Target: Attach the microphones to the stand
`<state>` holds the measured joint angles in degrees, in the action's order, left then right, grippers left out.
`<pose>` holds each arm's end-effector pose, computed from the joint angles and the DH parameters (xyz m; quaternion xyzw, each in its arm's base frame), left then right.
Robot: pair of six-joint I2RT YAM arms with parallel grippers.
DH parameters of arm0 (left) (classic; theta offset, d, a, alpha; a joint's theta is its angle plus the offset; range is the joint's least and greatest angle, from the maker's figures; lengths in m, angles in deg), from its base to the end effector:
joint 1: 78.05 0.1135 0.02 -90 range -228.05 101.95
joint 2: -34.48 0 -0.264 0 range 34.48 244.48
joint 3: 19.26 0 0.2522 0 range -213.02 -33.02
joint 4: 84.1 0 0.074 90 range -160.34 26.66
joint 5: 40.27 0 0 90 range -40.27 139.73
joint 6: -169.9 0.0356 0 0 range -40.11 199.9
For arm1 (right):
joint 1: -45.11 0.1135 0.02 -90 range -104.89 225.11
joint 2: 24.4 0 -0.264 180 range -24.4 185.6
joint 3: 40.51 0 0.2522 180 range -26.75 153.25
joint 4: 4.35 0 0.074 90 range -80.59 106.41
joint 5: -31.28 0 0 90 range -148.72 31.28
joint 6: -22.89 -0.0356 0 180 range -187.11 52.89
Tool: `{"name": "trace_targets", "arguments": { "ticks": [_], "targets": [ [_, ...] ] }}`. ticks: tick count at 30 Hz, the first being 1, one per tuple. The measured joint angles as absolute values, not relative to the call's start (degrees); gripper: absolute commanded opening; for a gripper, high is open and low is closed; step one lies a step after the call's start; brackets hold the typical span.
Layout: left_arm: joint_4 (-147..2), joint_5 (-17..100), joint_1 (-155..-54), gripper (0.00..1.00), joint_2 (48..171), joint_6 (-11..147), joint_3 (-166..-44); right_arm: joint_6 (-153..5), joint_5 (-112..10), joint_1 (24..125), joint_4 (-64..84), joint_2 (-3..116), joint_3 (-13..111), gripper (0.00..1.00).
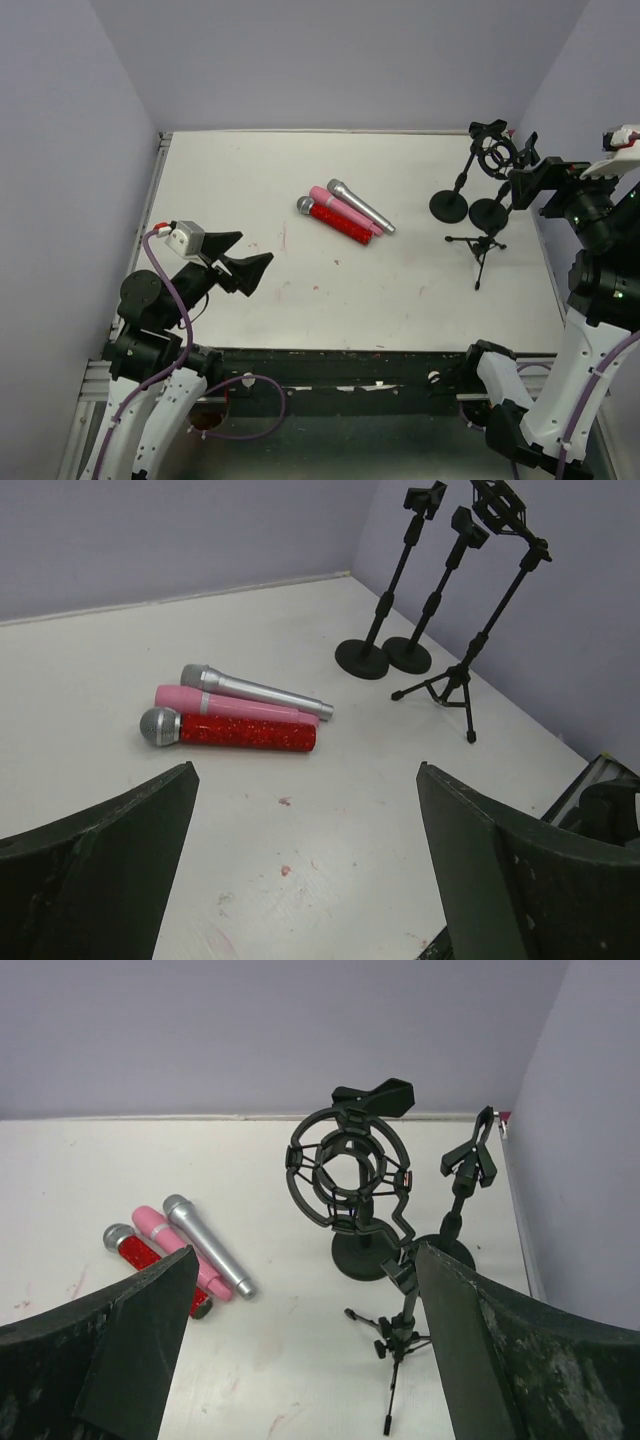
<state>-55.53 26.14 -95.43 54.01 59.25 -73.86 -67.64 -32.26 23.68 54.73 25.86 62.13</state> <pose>0.0755 -0.0386 0.3587 0.1338 0.6559 -0.3666 0.6461 0.1085 -0.0255 0.5039 -0.0108 0.7430 0.0508 0.6672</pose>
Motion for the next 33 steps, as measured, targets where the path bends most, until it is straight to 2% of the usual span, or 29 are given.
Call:
{"name": "trace_targets", "arguments": {
  "ticks": [5,14,26,33],
  "targets": [
    [-53.5,26.1,-95.4,0.99,54.1,59.0,-73.9,-68.8,-31.3,23.7,53.3,25.5,61.5,1.00],
    [-52.3,26.7,-95.4,0.99,54.4,60.7,-73.3,-55.8,-27.5,23.7,57.3,23.9,56.9,1.00],
    [-50.9,29.9,-95.4,0.99,50.7,65.5,-65.6,-50.0,-40.5,23.7,60.5,23.2,41.2,1.00],
    [-51.6,29.9,-95.5,0.99,48.4,65.8,-64.6,-50.2,-41.0,23.7,53.0,25.2,33.5,0.96]
  ]
}}
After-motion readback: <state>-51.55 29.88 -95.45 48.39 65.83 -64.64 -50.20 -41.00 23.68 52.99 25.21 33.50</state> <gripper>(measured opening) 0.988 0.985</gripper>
